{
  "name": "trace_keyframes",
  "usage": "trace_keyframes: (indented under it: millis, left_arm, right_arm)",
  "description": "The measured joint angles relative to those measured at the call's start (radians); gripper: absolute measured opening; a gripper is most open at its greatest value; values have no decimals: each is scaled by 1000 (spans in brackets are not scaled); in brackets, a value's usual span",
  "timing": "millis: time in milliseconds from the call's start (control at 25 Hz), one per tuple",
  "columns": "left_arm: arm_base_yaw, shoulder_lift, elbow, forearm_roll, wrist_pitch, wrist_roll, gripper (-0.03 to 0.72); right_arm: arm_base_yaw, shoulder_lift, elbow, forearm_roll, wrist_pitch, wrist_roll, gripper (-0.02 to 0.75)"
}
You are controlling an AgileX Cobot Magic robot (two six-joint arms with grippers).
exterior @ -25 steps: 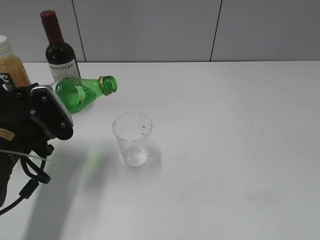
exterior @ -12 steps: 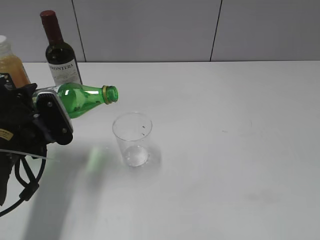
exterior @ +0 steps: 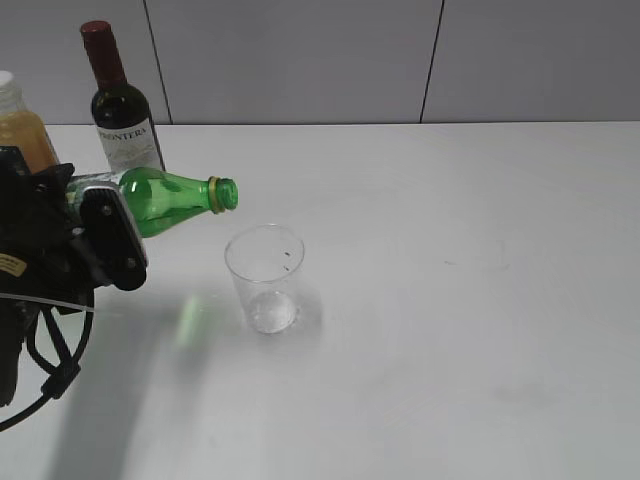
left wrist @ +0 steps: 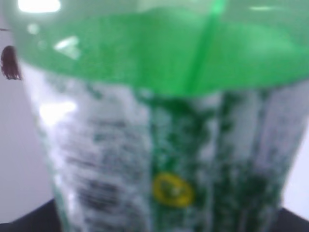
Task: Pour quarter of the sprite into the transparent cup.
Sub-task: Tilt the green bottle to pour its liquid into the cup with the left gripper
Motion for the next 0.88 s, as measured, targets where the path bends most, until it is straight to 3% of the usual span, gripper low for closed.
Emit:
trace_keyframes:
  millis: [880]
  left_arm:
    - [0,0,-30,-14,-1,143,440]
  right_arm:
    - [0,0,0,0,0,0,594]
